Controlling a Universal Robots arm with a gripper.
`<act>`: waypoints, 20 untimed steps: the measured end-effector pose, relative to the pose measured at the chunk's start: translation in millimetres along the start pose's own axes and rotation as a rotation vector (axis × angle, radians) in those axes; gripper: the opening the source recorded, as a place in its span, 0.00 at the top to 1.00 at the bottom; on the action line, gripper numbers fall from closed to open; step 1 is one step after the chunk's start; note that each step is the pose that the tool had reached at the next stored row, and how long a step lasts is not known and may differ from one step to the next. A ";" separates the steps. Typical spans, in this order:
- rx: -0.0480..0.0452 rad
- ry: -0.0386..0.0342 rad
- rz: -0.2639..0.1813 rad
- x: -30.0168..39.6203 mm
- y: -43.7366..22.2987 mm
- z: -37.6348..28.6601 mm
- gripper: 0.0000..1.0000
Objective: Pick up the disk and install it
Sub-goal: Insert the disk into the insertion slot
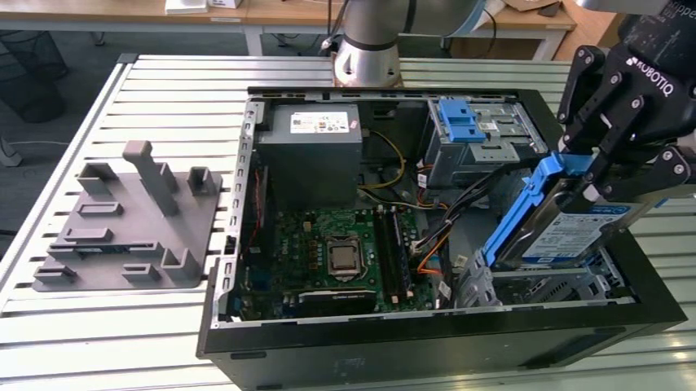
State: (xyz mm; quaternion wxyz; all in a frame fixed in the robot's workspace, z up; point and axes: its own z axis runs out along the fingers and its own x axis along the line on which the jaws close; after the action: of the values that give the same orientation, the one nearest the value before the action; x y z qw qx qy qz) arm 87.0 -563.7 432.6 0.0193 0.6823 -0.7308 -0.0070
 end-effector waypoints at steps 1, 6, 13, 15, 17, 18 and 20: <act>0.0000 0.0000 0.000 0.0 0.0 0.0 0.64; 0.0000 0.0002 0.000 0.0 0.0 0.3 0.62; 0.0000 0.0003 0.000 -0.1 -0.2 6.2 0.56; 0.0000 0.0002 0.000 -0.2 -0.3 9.9 0.56; 0.0000 0.0004 0.000 -0.2 -0.5 13.4 0.58; 0.0000 0.0004 0.000 -0.3 -0.5 15.2 0.64; 0.0000 0.0005 0.000 -0.3 -0.7 18.8 0.70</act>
State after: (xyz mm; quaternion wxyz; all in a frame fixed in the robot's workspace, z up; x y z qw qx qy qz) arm 87.0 -563.7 413.8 0.0195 0.6823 -0.7308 -0.0068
